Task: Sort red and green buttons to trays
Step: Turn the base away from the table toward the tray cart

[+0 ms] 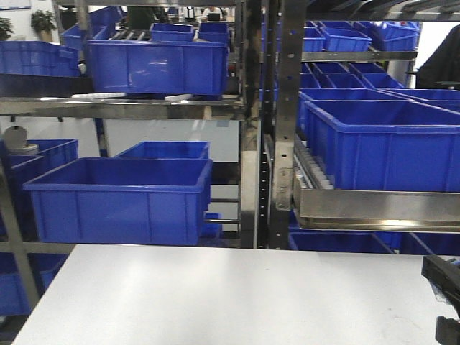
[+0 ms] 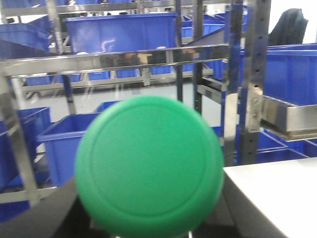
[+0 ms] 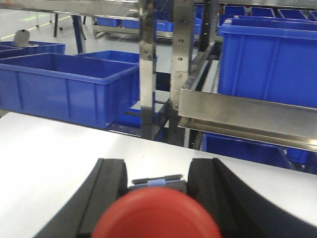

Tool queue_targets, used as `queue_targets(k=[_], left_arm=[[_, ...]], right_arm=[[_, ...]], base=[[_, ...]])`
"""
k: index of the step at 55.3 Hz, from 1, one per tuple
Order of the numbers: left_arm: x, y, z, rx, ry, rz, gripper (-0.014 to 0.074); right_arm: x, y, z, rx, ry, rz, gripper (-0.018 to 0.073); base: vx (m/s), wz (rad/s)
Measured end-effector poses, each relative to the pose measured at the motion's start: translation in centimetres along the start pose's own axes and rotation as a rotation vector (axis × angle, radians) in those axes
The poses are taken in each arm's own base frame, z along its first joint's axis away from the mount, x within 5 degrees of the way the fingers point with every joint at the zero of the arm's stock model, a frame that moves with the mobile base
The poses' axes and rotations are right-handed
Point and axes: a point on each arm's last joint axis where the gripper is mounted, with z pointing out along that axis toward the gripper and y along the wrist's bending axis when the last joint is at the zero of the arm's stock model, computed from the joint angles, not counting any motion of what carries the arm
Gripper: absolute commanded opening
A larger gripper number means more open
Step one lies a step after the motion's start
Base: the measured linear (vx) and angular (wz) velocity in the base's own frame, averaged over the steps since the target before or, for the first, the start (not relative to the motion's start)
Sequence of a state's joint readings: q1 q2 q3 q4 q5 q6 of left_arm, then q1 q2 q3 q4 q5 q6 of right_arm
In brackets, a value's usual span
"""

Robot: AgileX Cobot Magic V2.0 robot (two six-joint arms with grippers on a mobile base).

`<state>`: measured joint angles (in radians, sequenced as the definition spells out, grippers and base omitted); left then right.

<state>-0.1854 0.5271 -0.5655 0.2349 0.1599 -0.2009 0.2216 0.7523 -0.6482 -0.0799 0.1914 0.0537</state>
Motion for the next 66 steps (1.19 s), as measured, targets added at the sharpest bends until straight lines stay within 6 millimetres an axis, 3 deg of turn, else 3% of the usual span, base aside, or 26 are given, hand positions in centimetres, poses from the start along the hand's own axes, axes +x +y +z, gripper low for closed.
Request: queue_targets(k=[66], left_arm=[[0.0, 0.0, 0.0, 0.0, 0.0, 0.0, 0.0]], right_arm=[[0.0, 0.0, 0.0, 0.0, 0.0, 0.0, -0.0009]], base=[[-0.11, 0.5]])
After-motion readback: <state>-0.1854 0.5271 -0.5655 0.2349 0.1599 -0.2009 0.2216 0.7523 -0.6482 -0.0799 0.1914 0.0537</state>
